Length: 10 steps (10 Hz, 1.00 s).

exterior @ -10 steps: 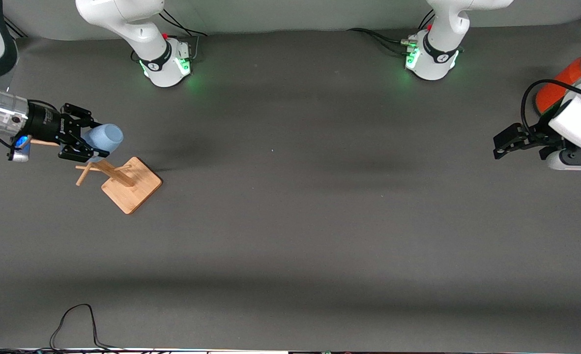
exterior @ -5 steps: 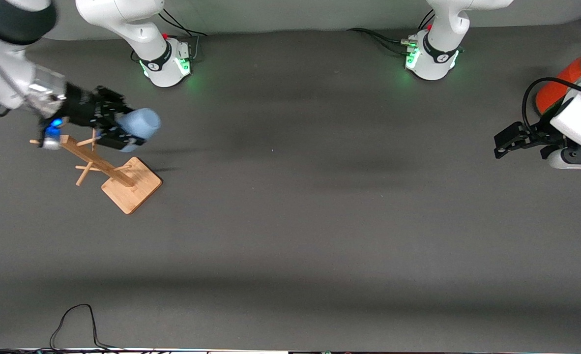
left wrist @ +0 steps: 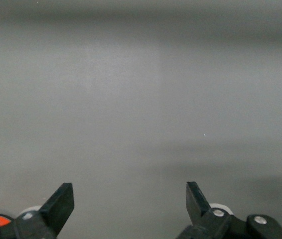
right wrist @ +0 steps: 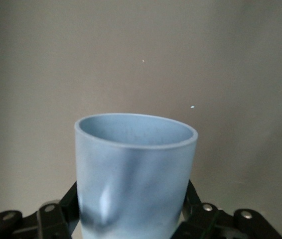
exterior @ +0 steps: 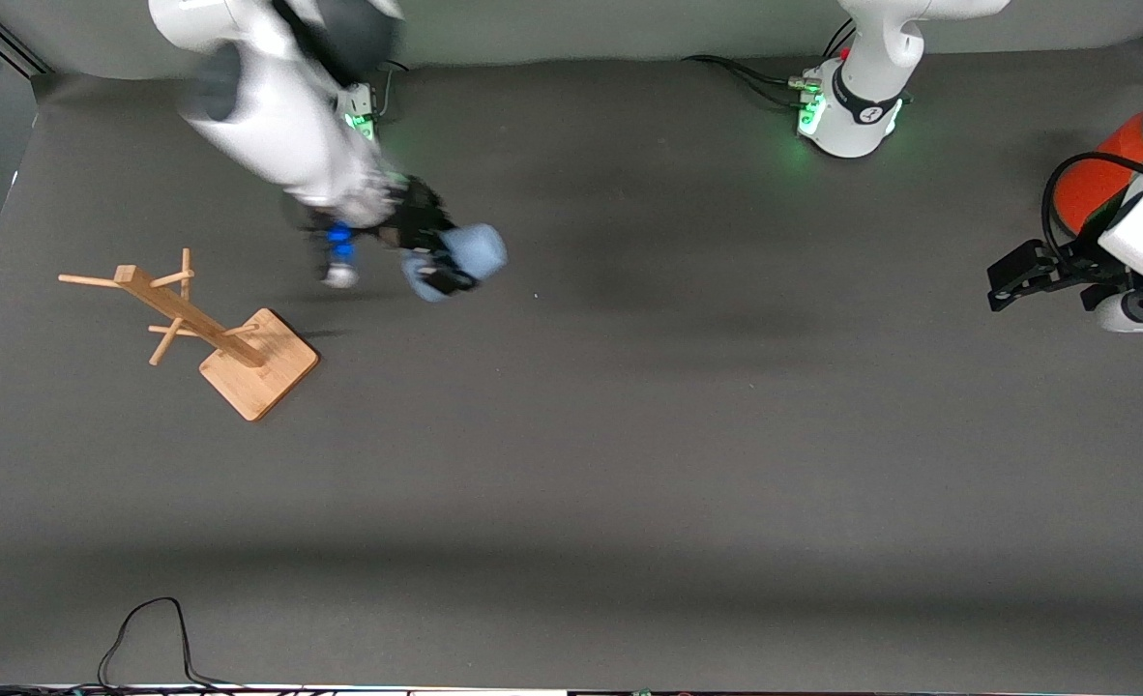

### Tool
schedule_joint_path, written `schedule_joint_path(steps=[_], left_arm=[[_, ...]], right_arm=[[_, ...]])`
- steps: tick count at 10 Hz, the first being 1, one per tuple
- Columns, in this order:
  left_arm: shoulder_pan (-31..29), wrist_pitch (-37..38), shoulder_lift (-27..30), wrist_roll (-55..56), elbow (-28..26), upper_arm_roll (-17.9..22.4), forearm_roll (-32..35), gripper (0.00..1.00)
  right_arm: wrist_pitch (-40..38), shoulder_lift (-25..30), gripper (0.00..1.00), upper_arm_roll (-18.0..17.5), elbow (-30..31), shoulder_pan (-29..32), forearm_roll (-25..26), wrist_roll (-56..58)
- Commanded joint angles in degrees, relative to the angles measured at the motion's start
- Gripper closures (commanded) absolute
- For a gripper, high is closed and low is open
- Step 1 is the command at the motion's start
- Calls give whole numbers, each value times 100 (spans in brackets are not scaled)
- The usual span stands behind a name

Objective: Rotate and upright cup with both arms
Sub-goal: 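Lift the blue cup off the peg and carry it to mid-table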

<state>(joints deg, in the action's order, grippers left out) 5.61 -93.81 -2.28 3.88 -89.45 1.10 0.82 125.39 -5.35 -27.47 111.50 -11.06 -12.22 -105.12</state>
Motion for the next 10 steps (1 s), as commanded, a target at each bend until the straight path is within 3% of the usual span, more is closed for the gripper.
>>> schedule_joint_path(steps=[1,2,4,7,10], left_arm=[[27,144,-18,7,208,4,93,0],[54,170,-18,42,226,-4,111,0],[28,161,-27,8,209,-13,111,0],[80,170,-35,69,226,-22,111,0],[36,118,-44,51,287,-5,111,0]], right_arm=[[257,-1254,43,-661,-637,25,1330,-1400],[336,-1589,43,-837,-673,-1,1815,-1954],[406,-2196,43,-857,-691,-343,2450,-2641],[433,-3233,41,-813,-962,-975,3873,-4125],[442,-3657,40,-795,-1209,-1153,4070,-4569]])
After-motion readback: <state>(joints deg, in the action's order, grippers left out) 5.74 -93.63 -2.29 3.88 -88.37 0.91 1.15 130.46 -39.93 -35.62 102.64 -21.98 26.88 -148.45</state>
